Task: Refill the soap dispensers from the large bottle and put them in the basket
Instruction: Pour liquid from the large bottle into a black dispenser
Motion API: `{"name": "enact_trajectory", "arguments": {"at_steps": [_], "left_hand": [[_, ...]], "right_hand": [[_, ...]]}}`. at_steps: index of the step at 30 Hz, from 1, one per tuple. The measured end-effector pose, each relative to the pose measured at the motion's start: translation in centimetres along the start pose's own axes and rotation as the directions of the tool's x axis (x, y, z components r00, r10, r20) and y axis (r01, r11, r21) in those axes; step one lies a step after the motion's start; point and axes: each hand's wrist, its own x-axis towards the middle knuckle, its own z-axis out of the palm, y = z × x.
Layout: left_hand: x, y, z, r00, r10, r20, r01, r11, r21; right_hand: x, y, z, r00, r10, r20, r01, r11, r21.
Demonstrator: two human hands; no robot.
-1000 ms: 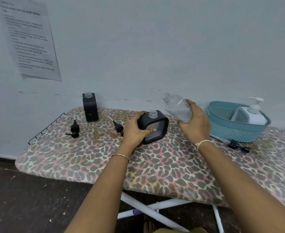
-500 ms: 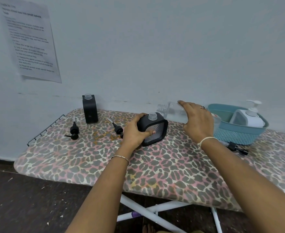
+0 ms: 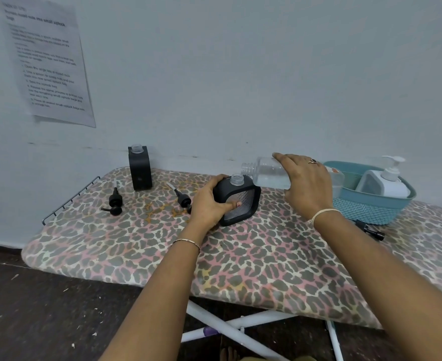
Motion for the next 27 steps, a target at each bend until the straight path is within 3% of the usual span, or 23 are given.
{"name": "enact_trajectory", "arguments": {"at_steps": [27], "left_hand": [[-0.15,0.38,-0.18,1.000,0.006,0.005,-0.007,1.000,0.027]], "right_hand": [[0.38,-0.07,-0.01,0.999,-0.041,0.012,0.042,0.998,-0.046]]}}
